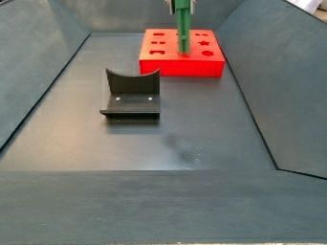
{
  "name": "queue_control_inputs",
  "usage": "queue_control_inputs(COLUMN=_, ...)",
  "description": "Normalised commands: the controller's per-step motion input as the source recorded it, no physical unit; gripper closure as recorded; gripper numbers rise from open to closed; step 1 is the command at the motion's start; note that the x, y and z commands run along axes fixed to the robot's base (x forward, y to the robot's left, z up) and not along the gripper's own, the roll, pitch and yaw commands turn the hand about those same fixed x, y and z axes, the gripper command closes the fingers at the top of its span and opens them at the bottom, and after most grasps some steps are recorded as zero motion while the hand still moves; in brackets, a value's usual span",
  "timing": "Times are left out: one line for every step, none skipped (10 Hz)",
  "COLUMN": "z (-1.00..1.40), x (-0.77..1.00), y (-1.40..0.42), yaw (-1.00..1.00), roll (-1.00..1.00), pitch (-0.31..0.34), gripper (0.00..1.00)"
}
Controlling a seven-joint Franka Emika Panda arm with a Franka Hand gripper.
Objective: Pick up the 3 prong object. Move up. Move to above the board. Insert the 3 prong object.
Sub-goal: Insert the 3 prong object.
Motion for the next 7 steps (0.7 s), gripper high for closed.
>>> queue_control_inputs(z=-0.43, x=0.00, y=0.00, yaw=-0.07, roll=0.00, pitch=-0.136, gripper=1.00)
queue_control_inputs(z=-0.47, x=0.00, y=0.01, yaw=-0.06, roll=-0.03, pitch=-0.140, gripper=1.00)
queue_control_inputs(z=-0.49, x=0.00, y=0.02, yaw=-0.05, roll=-0.02, pitch=-0.139, gripper=1.00)
queue_control_inputs(z=-0.50, x=0.00, y=0.02, yaw=-0.06, roll=0.00, pitch=-0.131, gripper=1.00)
queue_control_inputs(z=-0.53, x=0.00, y=0.03, yaw=-0.07, roll=-0.01, pitch=-0.134, gripper=1.00)
queue_control_inputs(z=-0.62, x=0.00, y=0.01, yaw=-0.09, roll=0.00, pitch=-0.143, gripper=1.00)
queue_control_inputs(z=-0.79, x=0.00, y=0.00, yaw=-0.08, roll=0.00, pitch=-0.190, gripper=1.00)
